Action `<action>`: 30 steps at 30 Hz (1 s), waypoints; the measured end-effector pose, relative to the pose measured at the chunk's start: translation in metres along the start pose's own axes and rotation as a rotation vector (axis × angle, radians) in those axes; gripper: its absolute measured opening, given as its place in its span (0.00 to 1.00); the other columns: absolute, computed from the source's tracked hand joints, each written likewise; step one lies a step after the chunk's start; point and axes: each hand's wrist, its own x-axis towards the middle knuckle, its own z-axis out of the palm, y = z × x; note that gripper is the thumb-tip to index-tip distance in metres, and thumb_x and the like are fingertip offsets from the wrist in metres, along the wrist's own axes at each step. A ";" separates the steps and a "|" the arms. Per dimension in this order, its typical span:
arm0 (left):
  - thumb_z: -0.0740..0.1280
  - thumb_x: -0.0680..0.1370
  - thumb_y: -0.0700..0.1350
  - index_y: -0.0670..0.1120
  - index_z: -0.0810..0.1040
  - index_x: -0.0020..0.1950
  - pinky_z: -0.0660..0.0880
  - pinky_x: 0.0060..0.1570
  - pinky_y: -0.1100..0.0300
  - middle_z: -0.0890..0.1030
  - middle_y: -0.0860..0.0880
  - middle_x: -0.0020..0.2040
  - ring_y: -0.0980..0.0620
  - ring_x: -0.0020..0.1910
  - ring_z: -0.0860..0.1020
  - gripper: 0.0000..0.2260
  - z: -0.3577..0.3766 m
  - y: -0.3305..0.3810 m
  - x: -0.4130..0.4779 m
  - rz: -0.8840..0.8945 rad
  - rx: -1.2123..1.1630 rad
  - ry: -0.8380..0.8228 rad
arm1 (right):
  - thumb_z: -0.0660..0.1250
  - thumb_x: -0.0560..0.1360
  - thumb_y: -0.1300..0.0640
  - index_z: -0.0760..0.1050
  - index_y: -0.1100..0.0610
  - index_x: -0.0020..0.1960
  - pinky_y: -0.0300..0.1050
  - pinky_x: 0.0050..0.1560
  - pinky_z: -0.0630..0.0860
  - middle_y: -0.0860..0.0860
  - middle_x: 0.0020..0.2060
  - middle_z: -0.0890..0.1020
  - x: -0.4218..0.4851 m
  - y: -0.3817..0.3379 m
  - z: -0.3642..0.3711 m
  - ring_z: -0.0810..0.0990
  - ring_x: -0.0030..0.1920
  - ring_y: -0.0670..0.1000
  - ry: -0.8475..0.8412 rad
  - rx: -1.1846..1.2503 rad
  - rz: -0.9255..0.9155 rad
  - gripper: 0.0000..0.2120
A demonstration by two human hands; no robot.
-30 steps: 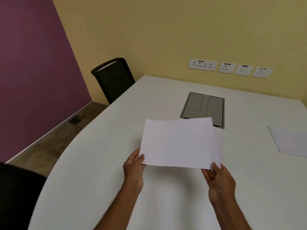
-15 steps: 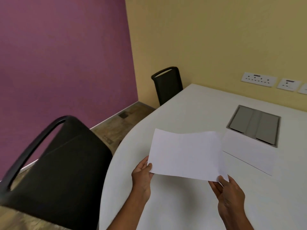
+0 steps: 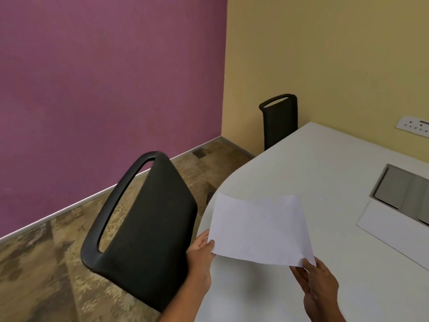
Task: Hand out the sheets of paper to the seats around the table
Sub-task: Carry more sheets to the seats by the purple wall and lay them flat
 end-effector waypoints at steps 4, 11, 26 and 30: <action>0.66 0.78 0.31 0.43 0.78 0.66 0.79 0.59 0.49 0.84 0.46 0.57 0.48 0.55 0.83 0.18 -0.019 -0.010 0.016 -0.006 0.057 0.073 | 0.65 0.75 0.71 0.78 0.66 0.59 0.45 0.35 0.84 0.58 0.49 0.84 0.011 0.029 0.010 0.85 0.48 0.61 0.007 -0.073 0.013 0.13; 0.65 0.78 0.30 0.41 0.75 0.69 0.76 0.62 0.55 0.80 0.45 0.65 0.47 0.63 0.79 0.20 -0.026 -0.049 0.044 0.047 0.230 0.155 | 0.64 0.72 0.72 0.80 0.64 0.51 0.45 0.36 0.84 0.61 0.49 0.84 0.047 0.073 0.009 0.85 0.49 0.63 0.035 -0.217 0.024 0.11; 0.65 0.77 0.29 0.37 0.74 0.69 0.75 0.64 0.51 0.80 0.42 0.65 0.43 0.66 0.77 0.20 -0.027 -0.120 0.087 0.176 0.526 0.278 | 0.64 0.73 0.68 0.81 0.56 0.47 0.49 0.45 0.82 0.55 0.44 0.85 0.119 0.138 0.001 0.85 0.43 0.58 0.009 -0.510 -0.062 0.11; 0.67 0.77 0.30 0.38 0.71 0.72 0.71 0.65 0.58 0.77 0.42 0.69 0.44 0.69 0.75 0.22 -0.023 -0.127 0.087 0.275 0.737 0.266 | 0.65 0.71 0.64 0.81 0.57 0.52 0.55 0.47 0.80 0.54 0.39 0.85 0.122 0.146 0.000 0.84 0.40 0.59 0.042 -0.761 -0.200 0.11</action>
